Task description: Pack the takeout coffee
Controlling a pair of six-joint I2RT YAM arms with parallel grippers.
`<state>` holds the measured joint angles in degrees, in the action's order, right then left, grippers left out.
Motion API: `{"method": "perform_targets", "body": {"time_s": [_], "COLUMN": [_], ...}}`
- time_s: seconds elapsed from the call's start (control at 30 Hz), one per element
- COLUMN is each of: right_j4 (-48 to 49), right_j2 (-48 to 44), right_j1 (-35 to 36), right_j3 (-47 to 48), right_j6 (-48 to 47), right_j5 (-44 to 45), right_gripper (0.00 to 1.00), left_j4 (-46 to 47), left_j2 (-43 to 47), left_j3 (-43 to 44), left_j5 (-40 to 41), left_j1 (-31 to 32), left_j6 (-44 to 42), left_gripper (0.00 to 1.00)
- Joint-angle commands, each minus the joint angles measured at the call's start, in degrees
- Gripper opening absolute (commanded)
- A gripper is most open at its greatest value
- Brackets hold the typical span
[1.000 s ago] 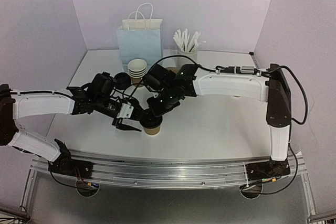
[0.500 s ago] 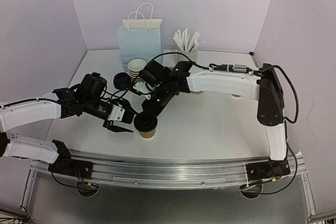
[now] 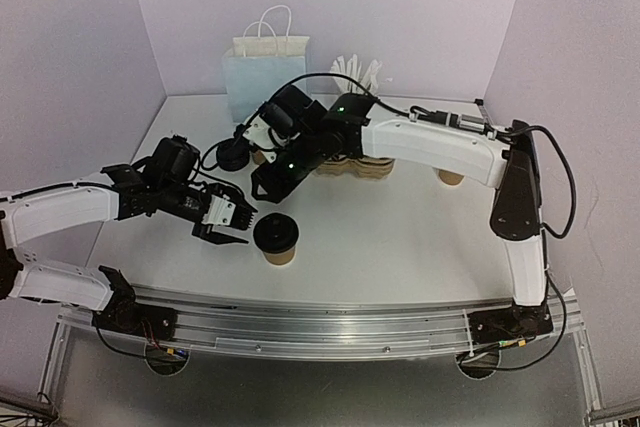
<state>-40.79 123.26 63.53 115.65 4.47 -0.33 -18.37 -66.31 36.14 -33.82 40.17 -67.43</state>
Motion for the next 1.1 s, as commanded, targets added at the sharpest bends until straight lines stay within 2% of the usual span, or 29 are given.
{"method": "perform_targets", "body": {"time_s": [0.0,0.13,0.27,0.43,1.07], "right_j4": [-1.31,-1.47,-1.52,-1.48,-1.57], "right_j2": [-5.93,-9.64,-9.41,-7.86,-2.85], "right_j1": [-0.07,1.4,3.35,3.69,4.6], "right_j3": [-4.86,-13.23,-14.32,-14.56,-14.7], "right_j6": [18.33,35.82,40.76,42.89,43.41], "right_j5": [7.4,11.3,11.44,9.71,5.45], "right_gripper": [0.44,0.4,0.37,0.27,0.21], "left_j4": [-1.08,2.73,3.87,4.17,4.72], "left_j2": [2.83,3.94,2.49,-0.55,-4.14], "left_j3": [-1.15,-4.03,-3.91,-3.13,-2.27], "left_j5": [-0.44,-1.85,-3.46,-2.6,-4.25], "left_j1": [-0.33,-0.35,-0.36,-0.36,-0.35], "left_j6": [-3.35,-4.48,-4.64,-4.34,-5.49], "left_gripper": [0.54,0.46,0.44,0.37,0.37]}}
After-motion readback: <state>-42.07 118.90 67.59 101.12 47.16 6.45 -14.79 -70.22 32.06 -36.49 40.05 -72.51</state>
